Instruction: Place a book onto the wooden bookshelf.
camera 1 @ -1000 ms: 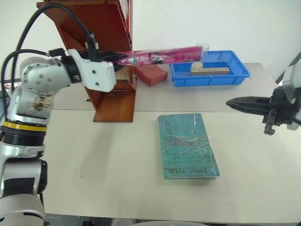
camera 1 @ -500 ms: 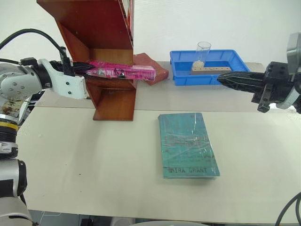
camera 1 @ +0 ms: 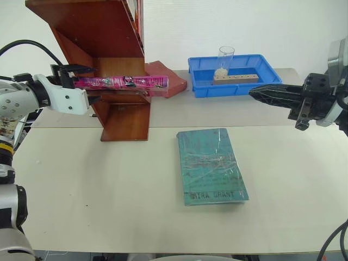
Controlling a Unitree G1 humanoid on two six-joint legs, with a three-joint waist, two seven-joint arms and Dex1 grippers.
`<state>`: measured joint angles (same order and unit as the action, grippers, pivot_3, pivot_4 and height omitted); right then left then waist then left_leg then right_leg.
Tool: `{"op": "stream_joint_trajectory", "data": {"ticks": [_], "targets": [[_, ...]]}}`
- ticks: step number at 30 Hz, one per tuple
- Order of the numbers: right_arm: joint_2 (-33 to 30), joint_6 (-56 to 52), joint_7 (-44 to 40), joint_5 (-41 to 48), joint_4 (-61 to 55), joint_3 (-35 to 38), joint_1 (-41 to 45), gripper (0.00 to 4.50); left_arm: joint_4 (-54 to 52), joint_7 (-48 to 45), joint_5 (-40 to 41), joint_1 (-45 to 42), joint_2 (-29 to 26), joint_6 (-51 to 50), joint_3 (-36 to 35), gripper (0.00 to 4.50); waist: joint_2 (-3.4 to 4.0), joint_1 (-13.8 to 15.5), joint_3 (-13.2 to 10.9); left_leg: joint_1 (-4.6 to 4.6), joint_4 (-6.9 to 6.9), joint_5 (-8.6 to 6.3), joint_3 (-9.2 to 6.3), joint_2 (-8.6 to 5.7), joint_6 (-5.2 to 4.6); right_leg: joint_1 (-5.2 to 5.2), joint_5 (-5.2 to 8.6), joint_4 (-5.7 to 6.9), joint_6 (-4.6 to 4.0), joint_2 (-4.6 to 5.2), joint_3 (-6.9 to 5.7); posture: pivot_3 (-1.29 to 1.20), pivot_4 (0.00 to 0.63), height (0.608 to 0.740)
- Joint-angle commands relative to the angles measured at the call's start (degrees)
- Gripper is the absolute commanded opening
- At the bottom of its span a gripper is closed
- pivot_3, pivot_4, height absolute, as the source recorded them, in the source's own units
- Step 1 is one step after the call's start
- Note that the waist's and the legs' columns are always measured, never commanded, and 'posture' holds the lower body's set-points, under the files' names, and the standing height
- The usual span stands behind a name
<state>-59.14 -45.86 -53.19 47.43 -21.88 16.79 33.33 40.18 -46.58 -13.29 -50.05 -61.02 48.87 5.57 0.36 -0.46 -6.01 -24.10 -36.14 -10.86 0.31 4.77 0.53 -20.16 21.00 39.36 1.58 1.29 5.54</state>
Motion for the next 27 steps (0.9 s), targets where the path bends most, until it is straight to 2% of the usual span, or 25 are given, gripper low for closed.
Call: {"op": "stream_joint_trajectory", "data": {"ticks": [1, 6, 8, 11, 14, 19, 24, 25, 27], "targets": [[-0.11, 2.85, -1.17, -1.0, 0.21, 0.69, 0.44, 0.0, -3.95, -1.14, 5.04, 2.92, -3.25, 0.11, -3.5, 4.44, 0.02, -0.01, 0.01, 0.0, 0.0, 0.0, 0.0, 0.0, 0.0, 0.0, 0.0, 0.0, 0.0, 0.01, 0.0, 0.0, 0.15, 0.649], [0.44, 6.89, -3.86, -4.52, 1.99, -2.65, 0.83, 0.0, -14.49, -4.08, 17.07, 13.2, -6.07, -9.33, -10.96, 4.44, -0.01, -0.06, 0.0, 0.08, 0.0, 0.0, 0.04, 0.06, 0.0, -0.03, -0.01, 0.1, -0.02, 0.01, -0.04, 0.0, 0.15, 0.649], [0.86, 7.9, -4.61, -5.29, 3.09, -3.76, 1.59, 0.0, -21.3, -5.15, 24.01, 17.76, -6.14, -19.48, -15.02, 4.44, -0.03, -0.05, -0.02, 0.15, 0.01, 0.0, 0.04, 0.07, 0.0, -0.07, 0.0, 0.16, -0.01, 0.01, -0.07, 0.0, 0.15, 0.649], [1.11, 9.13, -6.88, -6.81, 5.63, -6.3, 3.52, 0.0, -35.65, -6.58, 37.64, 27.42, -6.46, -42.41, -21.76, 4.44, -0.05, -0.05, -0.05, 0.31, 0.03, -0.01, 0.06, 0.08, 0.01, -0.08, 0.04, 0.17, 0.03, 0.03, -0.11, 0.0, 0.15, 0.649], [1.54, 10.88, -9.6, -8.69, 8.06, -8.66, 5.42, 0.78, -43.45, -7.59, 41.7, 35.97, -6.19, -53.27, -26.0, 4.5, -0.02, -0.27, -0.04, 0.41, 0.06, -0.01, 0.1, 0.09, 0.01, -0.07, 0.16, 0.15, 0.2, 0.04, -0.1, 0.0, 0.15, 0.649], [-0.12, 14.0, -15.1, -12.2, 11.48, -10.68, 5.64, 2.53, -52.49, -9.69, 45.21, 49.07, -4.82, -65.83, -32.71, 4.5, -0.16, -0.23, -0.11, 0.65, 0.19, -0.01, 0.15, 0.09, 0.01, -0.04, 0.16, 0.16, 0.07, 0.04, -0.1, 0.0, 0.15, 0.649], [-1.55, 20.06, -16.99, -18.84, 14.5, -11.99, 4.65, 4.23, -55.6, -9.05, 44.41, 52.19, -3.62, -70.16, -35.07, 4.5, -0.24, 0.37, -0.16, 0.67, 0.18, -0.02, 0.19, 0.08, 0.02, -0.05, 0.17, 0.12, 0.04, 0.08, -0.1, 0.0, 0.15, 0.649], [-1.46, 20.76, -17.22, -19.45, 14.84, -12.11, 4.67, 4.48, -56.38, -8.61, 44.25, 52.1, -3.47, -70.92, -35.02, 4.5, -0.25, 0.41, -0.15, 0.69, 0.19, -0.02, 0.2, 0.08, 0.02, -0.03, 0.19, 0.08, 0.06, 0.08, -0.09, 0.0, 0.15, 0.649], [-1.34, 21.4, -18.01, -20.04, 15.24, -12.22, 4.65, 4.48, -57.73, -7.04, 42.39, 52.35, -4.12, -73.08, -34.31, 4.5, -0.25, 0.43, -0.15, 0.7, 0.19, -0.02, 0.23, 0.08, 0.02, -0.03, 0.18, 0.05, 0.05, 0.08, -0.06, 0.0, 0.15, 0.649]]}}
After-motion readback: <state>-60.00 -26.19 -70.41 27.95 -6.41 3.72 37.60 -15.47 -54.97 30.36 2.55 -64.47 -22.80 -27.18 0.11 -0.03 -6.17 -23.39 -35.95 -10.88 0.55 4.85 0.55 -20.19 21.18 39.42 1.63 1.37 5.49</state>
